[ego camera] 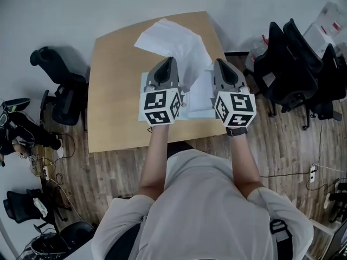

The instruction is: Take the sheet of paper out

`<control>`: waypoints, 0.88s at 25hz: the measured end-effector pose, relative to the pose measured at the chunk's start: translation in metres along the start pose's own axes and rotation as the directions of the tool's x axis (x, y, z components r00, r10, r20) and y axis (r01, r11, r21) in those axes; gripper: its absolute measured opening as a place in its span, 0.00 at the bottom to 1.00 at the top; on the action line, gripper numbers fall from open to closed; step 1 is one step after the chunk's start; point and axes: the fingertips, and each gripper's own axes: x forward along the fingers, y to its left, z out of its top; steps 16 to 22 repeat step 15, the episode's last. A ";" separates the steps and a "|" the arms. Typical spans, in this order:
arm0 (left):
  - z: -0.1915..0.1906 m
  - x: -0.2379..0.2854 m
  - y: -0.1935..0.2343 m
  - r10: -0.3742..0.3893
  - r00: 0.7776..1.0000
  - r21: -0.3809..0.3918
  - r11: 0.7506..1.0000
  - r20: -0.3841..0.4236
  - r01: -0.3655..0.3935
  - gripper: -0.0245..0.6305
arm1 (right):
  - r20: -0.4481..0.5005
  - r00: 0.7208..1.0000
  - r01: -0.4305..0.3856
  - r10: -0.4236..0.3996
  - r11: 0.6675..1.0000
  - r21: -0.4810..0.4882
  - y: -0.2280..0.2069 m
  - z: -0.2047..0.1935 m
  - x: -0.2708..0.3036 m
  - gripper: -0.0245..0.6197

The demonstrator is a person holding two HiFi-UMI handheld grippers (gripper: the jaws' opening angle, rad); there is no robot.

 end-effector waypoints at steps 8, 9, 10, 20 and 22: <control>0.005 -0.008 -0.002 0.001 1.000 0.002 1.000 0.011 -0.001 0.05 | 0.010 1.000 -0.005 0.005 1.000 -0.004 0.002 0.002 -0.007 0.06; 0.006 -0.008 -0.002 0.002 1.000 0.003 1.000 0.012 -0.002 0.05 | 0.010 1.000 -0.006 0.006 1.000 -0.005 0.002 0.002 -0.008 0.06; 0.006 -0.008 -0.004 0.001 1.000 0.004 1.000 0.012 -0.001 0.05 | 0.010 1.000 -0.006 0.006 1.000 -0.007 0.001 0.002 -0.008 0.06; 0.003 -0.003 -0.010 -0.024 1.000 0.005 1.000 0.009 0.024 0.05 | 0.006 1.000 -0.001 0.001 1.000 -0.013 -0.008 -0.001 -0.008 0.06; 0.003 -0.003 -0.010 -0.024 1.000 0.005 1.000 0.009 0.024 0.05 | 0.006 1.000 -0.001 0.001 1.000 -0.013 -0.008 -0.001 -0.008 0.06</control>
